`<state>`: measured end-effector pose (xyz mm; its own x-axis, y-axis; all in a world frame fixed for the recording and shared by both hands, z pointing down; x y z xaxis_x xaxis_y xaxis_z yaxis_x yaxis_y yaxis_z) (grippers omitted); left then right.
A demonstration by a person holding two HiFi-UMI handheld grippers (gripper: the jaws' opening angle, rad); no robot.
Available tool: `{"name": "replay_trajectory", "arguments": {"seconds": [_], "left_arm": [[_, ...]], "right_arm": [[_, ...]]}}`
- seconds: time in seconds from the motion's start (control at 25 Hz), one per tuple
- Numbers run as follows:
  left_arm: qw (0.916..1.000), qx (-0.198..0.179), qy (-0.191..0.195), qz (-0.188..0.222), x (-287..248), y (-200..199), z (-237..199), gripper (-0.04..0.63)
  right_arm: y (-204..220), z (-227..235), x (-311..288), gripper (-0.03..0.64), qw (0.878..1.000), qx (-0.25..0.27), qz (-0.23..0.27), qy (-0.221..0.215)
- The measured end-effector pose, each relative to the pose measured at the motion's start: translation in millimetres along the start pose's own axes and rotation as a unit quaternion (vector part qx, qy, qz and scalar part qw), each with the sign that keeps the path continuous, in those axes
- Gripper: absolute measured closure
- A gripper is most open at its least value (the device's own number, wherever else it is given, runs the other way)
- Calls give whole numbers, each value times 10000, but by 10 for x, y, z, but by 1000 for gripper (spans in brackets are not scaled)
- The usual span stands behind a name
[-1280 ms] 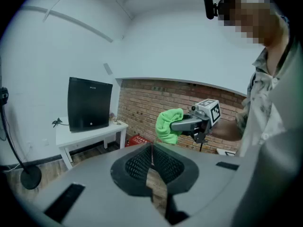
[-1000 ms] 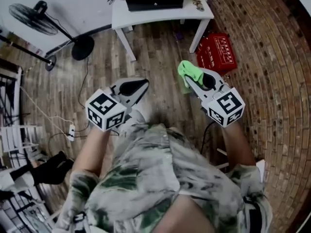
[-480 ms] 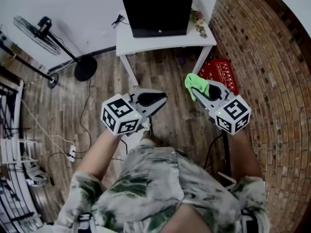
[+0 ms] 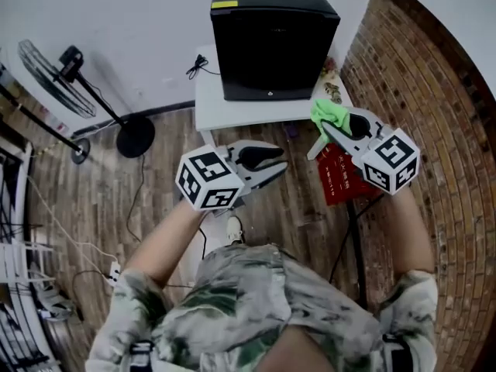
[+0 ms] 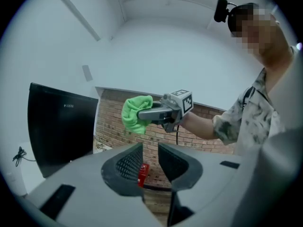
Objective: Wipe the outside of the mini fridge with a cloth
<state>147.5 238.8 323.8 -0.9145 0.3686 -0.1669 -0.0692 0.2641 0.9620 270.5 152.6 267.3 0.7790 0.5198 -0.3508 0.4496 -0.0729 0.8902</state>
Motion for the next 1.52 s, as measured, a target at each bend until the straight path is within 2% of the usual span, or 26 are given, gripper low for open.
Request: {"name": "replay_trajectory", "arguments": {"seconds": [0.16, 0.28, 0.44, 0.64, 0.88, 1.08, 1.2, 1.36, 1.52], "left_arm": [[9997, -129, 183, -83, 198, -394, -640, 500], [9989, -255, 364, -123, 225, -628, -884, 500], [9979, -246, 585, -127, 232, -847, -1201, 500], [9979, -195, 608, -46, 297, -1037, -1579, 500], [9987, -207, 463, 20, 188, -1246, -1945, 500], [9993, -73, 326, 144, -3, -1405, -2253, 500], [9995, 33, 271, 147, -178, -1412, -2353, 500], [9996, -14, 252, 114, -417, -1519, -2490, 500], [9994, -57, 296, 159, -600, -1641, -2630, 500]], "right_arm": [[-580, 442, -766, 495, 9992, 400, 5, -91], [-922, 676, -1152, 495, 9971, 757, -32, -88], [-1318, 1000, -1658, 495, 9938, 1112, -87, -28], [-1694, 1282, -2348, 495, 9868, 1606, -220, -37], [-2042, 1531, -3150, 495, 9755, 2121, -371, -440], [-2139, 1587, -3839, 495, 9598, 2605, -580, -866], [-2043, 1618, -4072, 495, 9513, 2791, -669, -1124], [-1798, 1895, -4104, 497, 9415, 3004, -889, -1241], [-1570, 2347, -3943, 497, 9433, 2930, -1058, -1145]]}}
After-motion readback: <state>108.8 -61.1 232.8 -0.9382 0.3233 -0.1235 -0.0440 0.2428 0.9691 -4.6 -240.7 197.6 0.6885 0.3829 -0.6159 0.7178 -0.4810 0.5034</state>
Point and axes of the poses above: the fingertips, and each gripper's own axes: x backward along the fingers, z to its right, y out of its underside, the point moved 4 cm from there along x, backward along the fingers, and after that the axes turned 5 degrees about y, right-handed, at the moved point
